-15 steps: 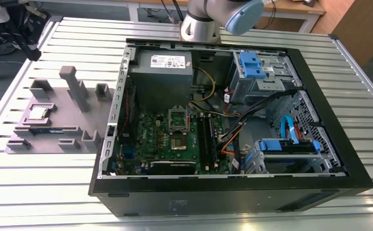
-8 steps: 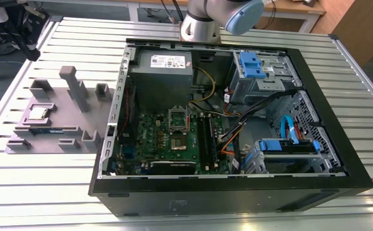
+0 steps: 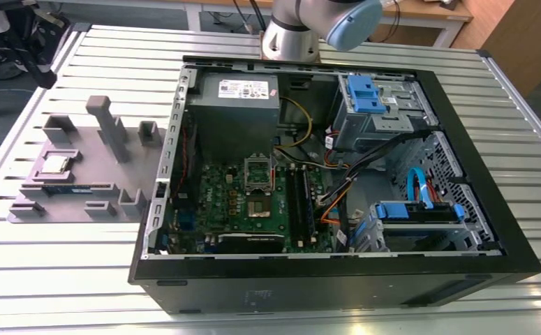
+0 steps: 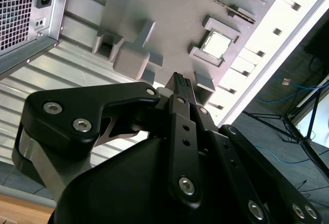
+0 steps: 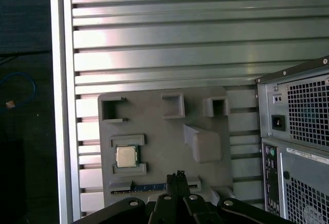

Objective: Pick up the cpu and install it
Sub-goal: 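Reach for the cpu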

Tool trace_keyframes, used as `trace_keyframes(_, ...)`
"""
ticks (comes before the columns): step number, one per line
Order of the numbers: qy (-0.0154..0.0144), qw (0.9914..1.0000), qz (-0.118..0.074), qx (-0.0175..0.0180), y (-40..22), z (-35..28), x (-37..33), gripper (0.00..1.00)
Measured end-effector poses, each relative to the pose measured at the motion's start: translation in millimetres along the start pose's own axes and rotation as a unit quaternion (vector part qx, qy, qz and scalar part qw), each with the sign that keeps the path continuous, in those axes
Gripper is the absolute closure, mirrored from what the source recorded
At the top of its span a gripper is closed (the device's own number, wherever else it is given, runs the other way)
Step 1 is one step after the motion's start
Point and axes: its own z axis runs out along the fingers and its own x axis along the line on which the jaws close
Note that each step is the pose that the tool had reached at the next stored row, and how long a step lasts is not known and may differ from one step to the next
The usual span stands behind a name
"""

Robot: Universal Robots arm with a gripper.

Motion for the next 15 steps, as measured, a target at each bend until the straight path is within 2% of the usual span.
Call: trace_keyframes(15,-0.0001,1.0,0.0,-0.0001,-0.4,1.3,4.1,0.89)
